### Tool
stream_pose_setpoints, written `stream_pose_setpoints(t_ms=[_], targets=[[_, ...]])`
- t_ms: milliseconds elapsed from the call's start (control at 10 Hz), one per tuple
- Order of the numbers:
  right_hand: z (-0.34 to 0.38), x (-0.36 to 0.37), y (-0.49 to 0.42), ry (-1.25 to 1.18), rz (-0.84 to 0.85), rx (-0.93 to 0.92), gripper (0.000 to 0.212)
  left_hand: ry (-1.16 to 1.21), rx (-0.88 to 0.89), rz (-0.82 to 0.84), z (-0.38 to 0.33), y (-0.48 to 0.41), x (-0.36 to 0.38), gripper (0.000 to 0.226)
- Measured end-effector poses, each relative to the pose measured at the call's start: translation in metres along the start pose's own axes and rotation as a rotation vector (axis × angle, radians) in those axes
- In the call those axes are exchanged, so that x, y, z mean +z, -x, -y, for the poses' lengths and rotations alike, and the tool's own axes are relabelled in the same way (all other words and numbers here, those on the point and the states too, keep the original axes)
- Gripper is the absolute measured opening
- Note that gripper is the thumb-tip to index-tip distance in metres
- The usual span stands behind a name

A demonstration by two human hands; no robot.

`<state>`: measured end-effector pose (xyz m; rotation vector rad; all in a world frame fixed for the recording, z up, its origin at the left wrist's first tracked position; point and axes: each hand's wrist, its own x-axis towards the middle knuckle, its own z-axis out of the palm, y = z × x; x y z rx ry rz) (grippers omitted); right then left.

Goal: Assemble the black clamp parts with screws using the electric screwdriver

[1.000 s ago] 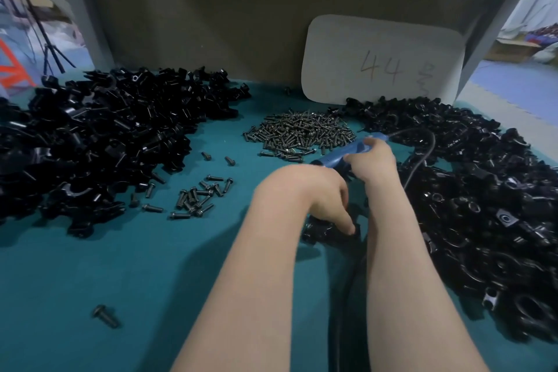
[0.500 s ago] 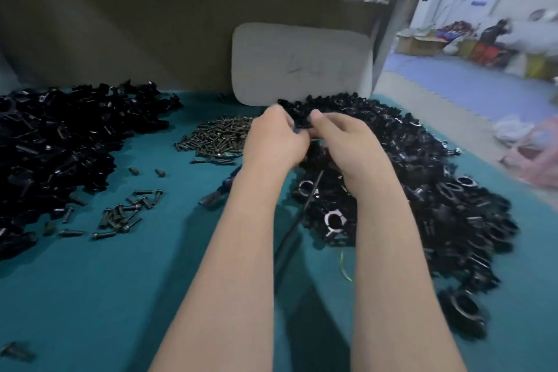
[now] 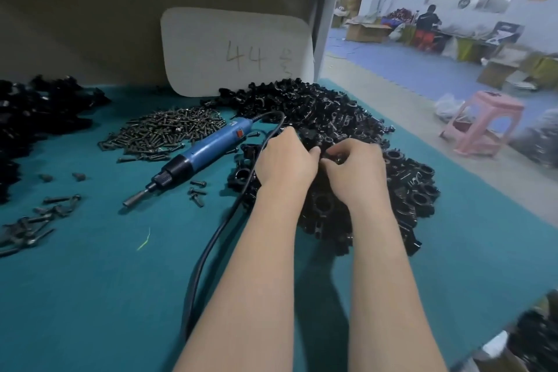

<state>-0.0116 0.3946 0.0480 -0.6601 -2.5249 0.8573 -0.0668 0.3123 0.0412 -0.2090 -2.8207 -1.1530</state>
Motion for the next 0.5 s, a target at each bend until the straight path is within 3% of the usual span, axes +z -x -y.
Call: stream_pose_setpoints(t_ms=[200, 300, 400, 500], targets=[[0.009, 0.008, -0.001, 0.124, 0.109, 0.056, 0.028, 0.084, -0.038, 0.065, 0.012, -0.006, -0.010, 0.049], [0.012, 0.009, 0.002, 0.044, 0.018, 0.052, 0.024, 0.154, -0.012, 0.096, 0.016, -0.001, -0.010, 0.050], [0.020, 0.010, 0.010, -0.179, -0.150, -0.041, 0.017, 0.344, -0.019, 0.157, 0.020, 0.003, -0.012, 0.049], [0.045, -0.008, 0.022, -0.572, -0.246, -0.156, 0.011, 0.471, -0.030, 0.149, 0.032, 0.006, -0.020, 0.046]])
